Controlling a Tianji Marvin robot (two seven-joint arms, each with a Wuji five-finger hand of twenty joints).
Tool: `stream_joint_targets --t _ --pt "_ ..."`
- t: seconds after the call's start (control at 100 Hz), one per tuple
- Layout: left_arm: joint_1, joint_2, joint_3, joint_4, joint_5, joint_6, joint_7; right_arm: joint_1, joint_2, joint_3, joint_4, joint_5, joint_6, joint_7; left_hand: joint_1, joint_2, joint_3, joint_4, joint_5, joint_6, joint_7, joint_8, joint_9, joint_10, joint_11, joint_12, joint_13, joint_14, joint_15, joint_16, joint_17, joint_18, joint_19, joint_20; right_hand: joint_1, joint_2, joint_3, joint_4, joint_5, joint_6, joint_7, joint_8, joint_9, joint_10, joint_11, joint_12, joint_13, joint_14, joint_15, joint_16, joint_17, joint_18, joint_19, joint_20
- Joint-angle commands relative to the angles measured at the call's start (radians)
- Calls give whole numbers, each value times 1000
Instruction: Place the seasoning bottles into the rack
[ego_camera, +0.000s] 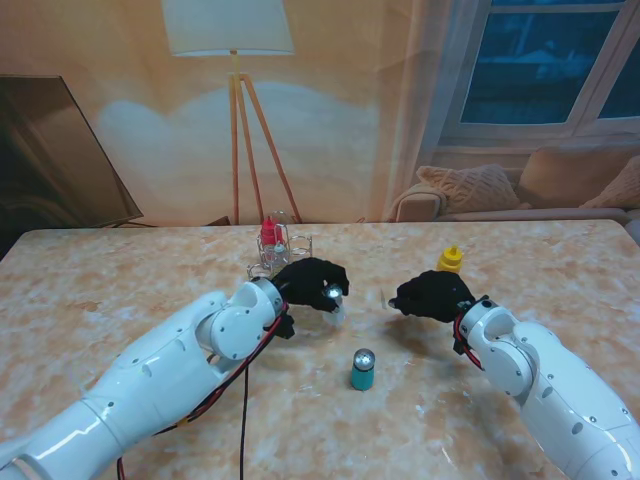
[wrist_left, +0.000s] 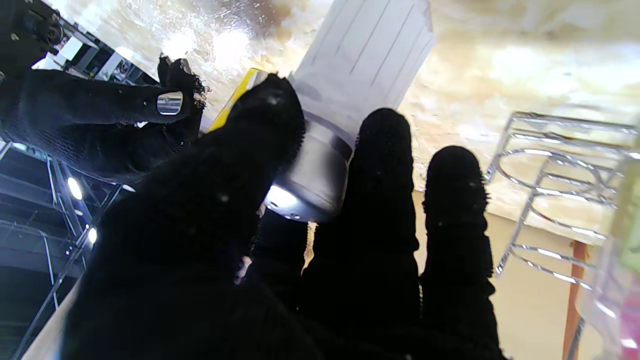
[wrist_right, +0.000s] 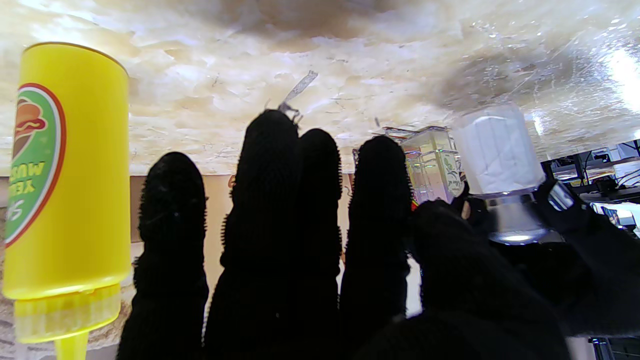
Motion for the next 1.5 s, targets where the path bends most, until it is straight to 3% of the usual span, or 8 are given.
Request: stream_joint_targets --t 0.0,0.27,0.54,0.77,1.02,1.21,1.49 --pt "15 31 -31 -24 26 -13 -27 -8 -3 -2 -3 -3 1 13 100 85 41 44 91 -43 141 24 109 0 119 74 32 -28 30 28 11 13 28 21 -5 -8 24 -31 17 -22 9 -5 9 1 6 3 16 -25 4 -5 -3 4 2 14" --pt "91 90 -165 -109 165 -50 -88 -3 -3 -5 3 0 4 16 99 78 50 44 98 -40 134 33 113 4 116 78 35 -24 31 28 12 21 27 22 -5 -9 24 -31 17 -22 9 -5 11 -5 7 3 16 -25 4 -5 -2 4 2 14" --pt "168 115 -299 -152 316 -74 -60 2 -3 -9 9 2 5 16 97 78 52 40 101 -37 126 39 116 2 111 82 36 -23 27 27 14 23 26 23 -5 -9 24 -31 17 -21 9 -5 9 -2 6 3 15 -26 3 -5 -3 3 2 13" --pt "182 115 -348 -132 389 -41 14 6 -3 -11 12 5 5 18 99 80 50 39 98 -30 119 45 117 8 109 85 36 -24 25 26 12 20 27 25 -4 -9 24 -31 17 -22 9 -5 9 -1 6 3 16 -25 4 -5 -4 3 2 13" --pt "155 108 -346 -68 430 1 100 7 -3 -12 13 5 5 19 100 84 44 37 95 -29 115 48 117 9 104 82 36 -24 21 20 12 17 28 25 -5 -8 23 -31 17 -23 9 -5 11 -4 7 3 15 -26 4 -5 -3 2 2 13" --pt "96 81 -304 29 373 58 184 7 -3 -12 13 6 6 19 104 90 37 37 88 -28 113 52 113 6 97 77 34 -23 6 6 11 13 24 21 -5 -8 23 -31 17 -23 10 -4 9 -2 6 3 16 -25 4 -5 -4 2 2 13" --pt "14 43 -241 154 255 59 233 8 -3 -12 13 7 7 21 102 97 31 40 78 -44 120 53 105 -9 96 75 29 -33 -3 -1 6 -3 15 14 -5 -8 23 -30 17 -23 10 -4 9 -3 7 3 15 -26 4 -5 -3 3 2 13"
